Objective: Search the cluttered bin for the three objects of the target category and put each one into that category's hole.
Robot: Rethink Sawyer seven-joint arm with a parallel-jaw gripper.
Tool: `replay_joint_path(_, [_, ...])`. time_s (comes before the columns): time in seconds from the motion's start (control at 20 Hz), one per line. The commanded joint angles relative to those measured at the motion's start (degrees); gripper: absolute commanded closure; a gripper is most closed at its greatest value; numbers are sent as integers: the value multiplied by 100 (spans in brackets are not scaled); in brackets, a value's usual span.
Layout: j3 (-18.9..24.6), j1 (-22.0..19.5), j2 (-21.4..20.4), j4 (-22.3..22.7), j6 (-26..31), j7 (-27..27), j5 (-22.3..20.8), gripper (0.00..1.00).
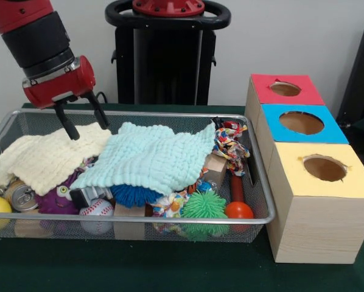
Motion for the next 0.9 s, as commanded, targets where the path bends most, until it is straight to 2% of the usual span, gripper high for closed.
replay_joint_path(0.05, [143, -44, -17, -616, 596, -1193, -357, 0])
replay_joint_path(0.4, [-40, -68, -125, -741, 391, -759, -392, 0])
replay_joint_path(0.9, [-29, -112, 38, -894, 263, -713, -386, 0])
